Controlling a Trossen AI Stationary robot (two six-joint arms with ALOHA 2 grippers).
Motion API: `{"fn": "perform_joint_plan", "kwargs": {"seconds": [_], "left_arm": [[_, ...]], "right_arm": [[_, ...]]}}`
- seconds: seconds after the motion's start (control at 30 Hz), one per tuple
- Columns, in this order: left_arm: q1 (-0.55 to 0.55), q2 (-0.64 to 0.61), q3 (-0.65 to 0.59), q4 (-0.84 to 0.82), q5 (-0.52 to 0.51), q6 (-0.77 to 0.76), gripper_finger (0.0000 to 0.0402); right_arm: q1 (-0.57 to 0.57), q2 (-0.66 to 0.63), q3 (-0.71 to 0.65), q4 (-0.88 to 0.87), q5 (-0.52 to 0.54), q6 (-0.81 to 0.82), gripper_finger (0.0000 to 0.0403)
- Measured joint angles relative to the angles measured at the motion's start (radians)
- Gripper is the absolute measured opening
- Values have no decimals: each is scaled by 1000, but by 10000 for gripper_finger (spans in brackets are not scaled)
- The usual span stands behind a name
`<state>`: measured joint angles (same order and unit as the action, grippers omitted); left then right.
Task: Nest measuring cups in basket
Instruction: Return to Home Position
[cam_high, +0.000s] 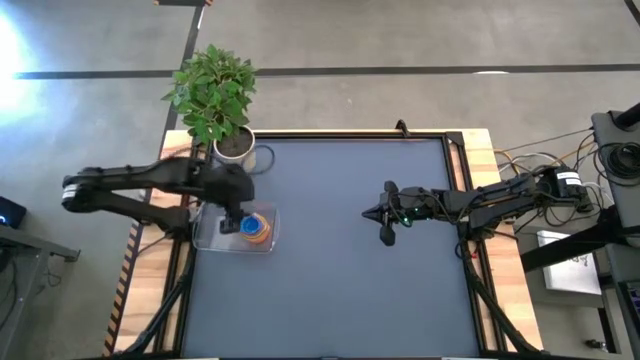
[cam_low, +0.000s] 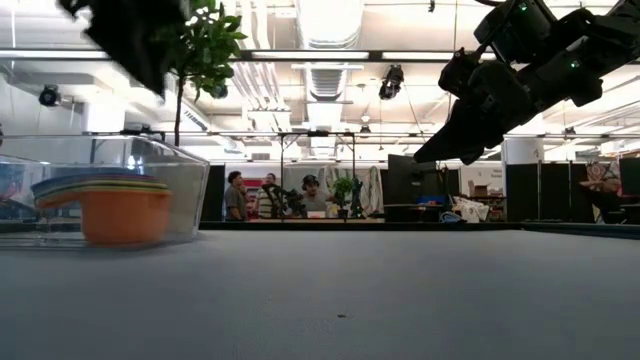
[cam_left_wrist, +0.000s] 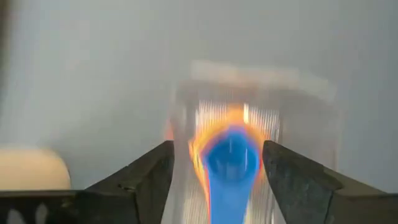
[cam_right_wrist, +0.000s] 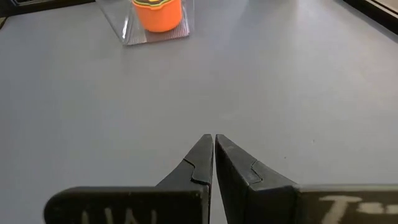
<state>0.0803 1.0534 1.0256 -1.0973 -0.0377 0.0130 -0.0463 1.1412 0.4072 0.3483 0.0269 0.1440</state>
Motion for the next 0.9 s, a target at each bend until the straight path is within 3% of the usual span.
{"fn": "perform_joint_plan", "kwargs": {"seconds": [0.27, 0.5, 0.63, 0.77, 0.9], "left_arm": [[0, -278, -80, 420, 3, 4, 152], [0, -513, -362, 823, 1, 4, 48], [0, -568, -477, 930, 1, 4, 6], [0, -617, -537, 1001, 1, 4, 8], [0, -702, -548, 953, -15, 44, 2]], "right_arm": [[0, -16, 0, 1, -4, -32, 9], [0, -86, 0, 2, -18, -79, 9], [0, -159, 0, 1, -68, -124, 9], [0, -260, -15, 1, -87, -164, 9], [0, -401, -63, 1, -87, -181, 9]]}}
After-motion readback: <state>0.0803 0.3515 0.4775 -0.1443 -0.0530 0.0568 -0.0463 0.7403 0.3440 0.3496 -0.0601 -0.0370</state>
